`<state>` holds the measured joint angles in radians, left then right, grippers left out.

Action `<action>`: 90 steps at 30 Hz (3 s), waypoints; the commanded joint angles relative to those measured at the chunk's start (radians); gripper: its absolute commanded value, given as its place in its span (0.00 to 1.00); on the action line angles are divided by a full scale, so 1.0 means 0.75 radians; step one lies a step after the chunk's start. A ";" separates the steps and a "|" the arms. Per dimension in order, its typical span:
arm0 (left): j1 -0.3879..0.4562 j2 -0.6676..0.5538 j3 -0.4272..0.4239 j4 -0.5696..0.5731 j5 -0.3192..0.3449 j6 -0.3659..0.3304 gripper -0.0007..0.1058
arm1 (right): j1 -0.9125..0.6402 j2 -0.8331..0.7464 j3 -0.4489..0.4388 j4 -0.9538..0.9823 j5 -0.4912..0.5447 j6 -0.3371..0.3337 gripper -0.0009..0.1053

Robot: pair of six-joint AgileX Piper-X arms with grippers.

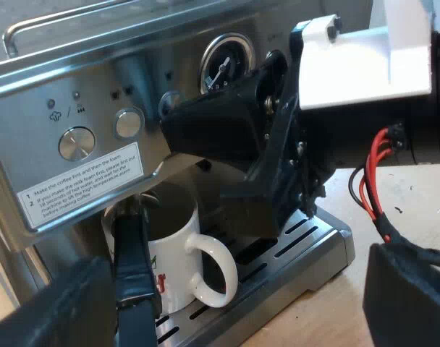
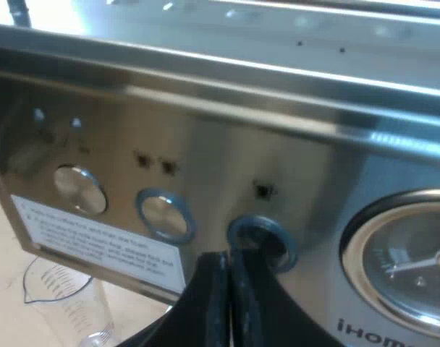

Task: Place mug into machine

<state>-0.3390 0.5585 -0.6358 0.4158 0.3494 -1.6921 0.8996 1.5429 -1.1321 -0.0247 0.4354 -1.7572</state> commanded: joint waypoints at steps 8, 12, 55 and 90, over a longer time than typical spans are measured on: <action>-0.004 0.003 -0.013 -0.015 0.009 -0.022 0.68 | -0.032 -0.009 -0.017 -0.029 0.065 -0.020 0.01; -0.004 0.003 -0.013 -0.015 0.009 -0.022 0.68 | -0.048 -0.009 -0.017 -0.029 0.061 -0.019 0.01; 0.241 -0.002 -0.410 0.217 0.069 -0.001 0.68 | -0.506 -0.790 -0.017 0.864 -0.150 -0.008 0.01; 0.514 -0.459 -0.445 0.649 -0.055 -0.002 0.68 | -1.227 -1.476 0.075 1.297 -0.527 -0.176 0.01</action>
<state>0.0460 0.2343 -0.9698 0.8918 0.3246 -1.6886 -0.0173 0.4559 -1.0871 0.9439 0.0318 -1.8707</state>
